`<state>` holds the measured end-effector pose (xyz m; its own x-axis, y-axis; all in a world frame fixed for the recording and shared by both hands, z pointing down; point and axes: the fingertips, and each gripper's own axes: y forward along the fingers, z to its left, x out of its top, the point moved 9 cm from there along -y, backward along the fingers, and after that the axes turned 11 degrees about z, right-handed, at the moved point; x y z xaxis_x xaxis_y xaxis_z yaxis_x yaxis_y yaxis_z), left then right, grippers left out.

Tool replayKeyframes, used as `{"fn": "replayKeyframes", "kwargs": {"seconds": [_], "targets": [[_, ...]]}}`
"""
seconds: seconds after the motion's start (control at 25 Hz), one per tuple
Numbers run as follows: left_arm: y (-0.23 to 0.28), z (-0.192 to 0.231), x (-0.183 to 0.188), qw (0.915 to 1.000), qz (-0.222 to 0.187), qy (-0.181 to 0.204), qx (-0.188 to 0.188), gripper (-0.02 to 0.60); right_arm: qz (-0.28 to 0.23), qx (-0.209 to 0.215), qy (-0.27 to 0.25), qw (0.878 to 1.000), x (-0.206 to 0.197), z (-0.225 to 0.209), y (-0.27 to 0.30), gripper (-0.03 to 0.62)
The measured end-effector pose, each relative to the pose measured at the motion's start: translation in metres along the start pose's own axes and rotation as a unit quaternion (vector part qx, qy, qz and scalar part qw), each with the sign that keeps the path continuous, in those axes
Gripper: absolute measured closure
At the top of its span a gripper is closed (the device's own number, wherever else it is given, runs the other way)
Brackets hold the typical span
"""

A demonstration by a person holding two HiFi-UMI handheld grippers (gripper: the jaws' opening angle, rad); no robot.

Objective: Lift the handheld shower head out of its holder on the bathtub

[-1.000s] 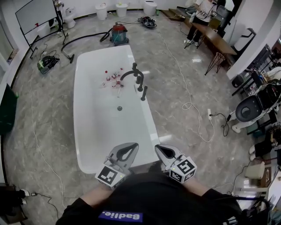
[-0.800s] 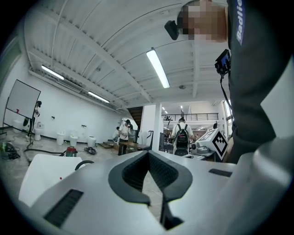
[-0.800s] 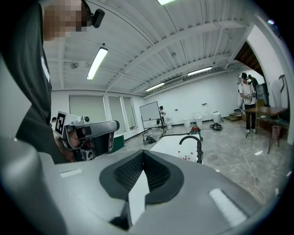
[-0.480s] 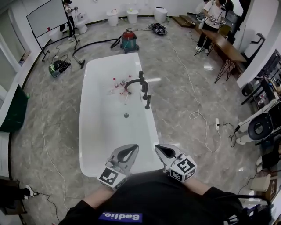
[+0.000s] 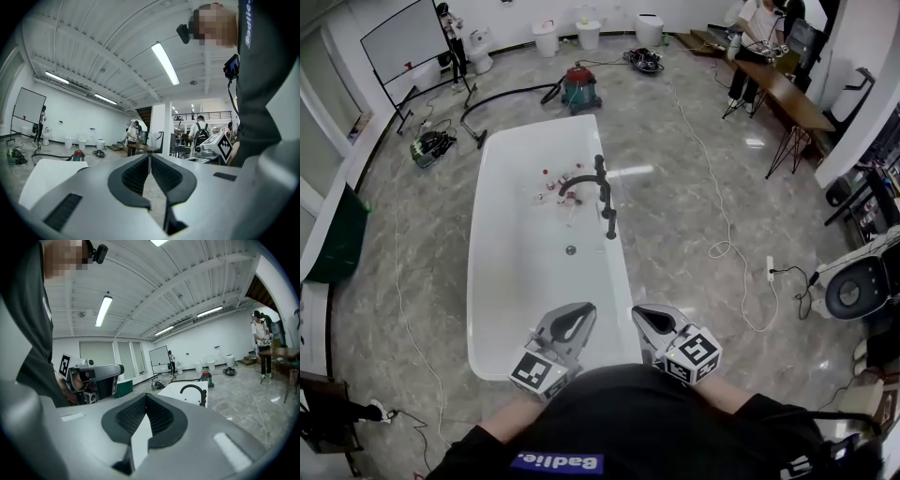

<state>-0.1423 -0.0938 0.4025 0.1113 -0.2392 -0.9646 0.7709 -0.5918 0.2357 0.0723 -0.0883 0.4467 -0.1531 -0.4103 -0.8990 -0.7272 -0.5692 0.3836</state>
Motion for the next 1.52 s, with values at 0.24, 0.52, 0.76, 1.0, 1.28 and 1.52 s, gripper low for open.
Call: {"fn": "replayKeyframes", "kwargs": {"seconds": [0.24,0.52,0.76,1.0,1.28,1.52], "targets": [[0.029,-0.001,0.008,0.9998,0.017,0.009,-0.007,0.565,-0.006,-0.002,0.004,1.0,0.001,-0.023,-0.009,0.592],[0.049,0.014,0.013,0.9994,0.034,0.004,-0.009,0.506,-0.005,-0.004,0.013,1.0,0.001,-0.035,-0.005,0.592],[0.069,0.032,0.011,0.999,0.044,0.005,0.004,0.48,-0.003,-0.009,0.025,1.0,-0.005,-0.047,-0.003,0.592],[0.096,0.059,0.008,0.9984,0.054,0.012,0.008,0.446,-0.003,-0.024,0.04,0.999,-0.011,-0.058,-0.004,0.592],[0.141,0.088,-0.012,0.9962,0.084,0.016,0.013,0.425,-0.004,-0.056,0.069,0.996,-0.031,-0.073,-0.016,0.592],[0.196,0.123,-0.034,0.9931,0.116,0.013,0.007,0.405,0.002,-0.084,0.083,0.993,-0.04,-0.09,-0.026,0.592]]}}
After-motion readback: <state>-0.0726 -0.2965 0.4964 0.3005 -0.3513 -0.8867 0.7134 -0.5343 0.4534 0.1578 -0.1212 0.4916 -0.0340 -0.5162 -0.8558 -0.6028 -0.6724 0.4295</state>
